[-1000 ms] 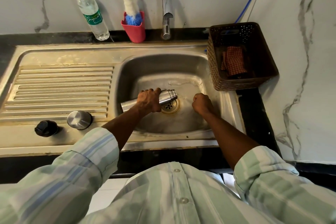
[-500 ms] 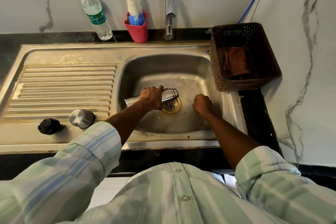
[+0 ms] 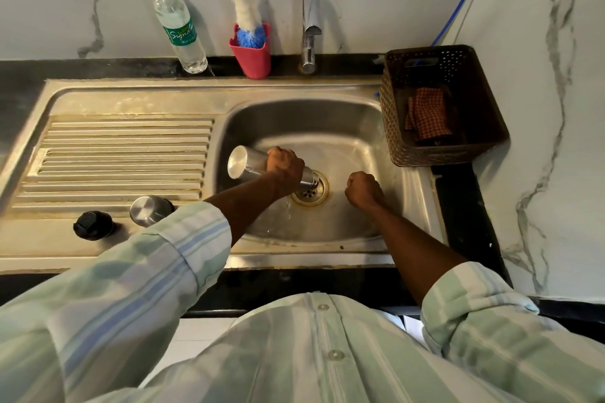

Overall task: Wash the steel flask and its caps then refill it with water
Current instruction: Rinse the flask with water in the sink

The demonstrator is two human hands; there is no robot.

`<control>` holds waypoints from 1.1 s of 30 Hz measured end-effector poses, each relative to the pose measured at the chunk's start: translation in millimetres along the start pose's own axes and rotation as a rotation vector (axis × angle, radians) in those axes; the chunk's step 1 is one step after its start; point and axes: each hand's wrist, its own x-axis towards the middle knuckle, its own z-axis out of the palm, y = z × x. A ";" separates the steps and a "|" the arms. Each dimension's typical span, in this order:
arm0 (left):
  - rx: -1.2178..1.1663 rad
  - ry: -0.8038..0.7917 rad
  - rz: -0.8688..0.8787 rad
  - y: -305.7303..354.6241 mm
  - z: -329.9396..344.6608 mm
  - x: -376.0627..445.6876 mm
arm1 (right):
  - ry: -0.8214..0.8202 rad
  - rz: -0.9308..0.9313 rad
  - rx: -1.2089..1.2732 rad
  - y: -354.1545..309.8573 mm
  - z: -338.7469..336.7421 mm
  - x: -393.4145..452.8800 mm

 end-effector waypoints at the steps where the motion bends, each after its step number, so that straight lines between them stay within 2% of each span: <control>1: 0.030 0.010 0.006 1.8 -0.7 0.5 | -0.003 -0.002 -0.005 -0.8 0.2 -0.6; 10: 0.290 -0.041 0.043 12.1 -13.6 -8.1 | -0.019 -0.025 -0.004 -5.2 -0.1 -5.3; 23: 0.324 -0.041 0.034 8.0 -19.6 -9.6 | -0.019 -0.049 0.001 -12.8 -2.6 -10.7; 29: 0.210 -0.014 0.009 1.8 -17.2 -7.0 | -0.005 -0.049 -0.004 -13.8 -6.8 -11.9; 33: -0.157 0.051 -0.085 -7.5 -14.5 -12.7 | 0.038 -0.025 0.020 -14.6 -11.8 -13.4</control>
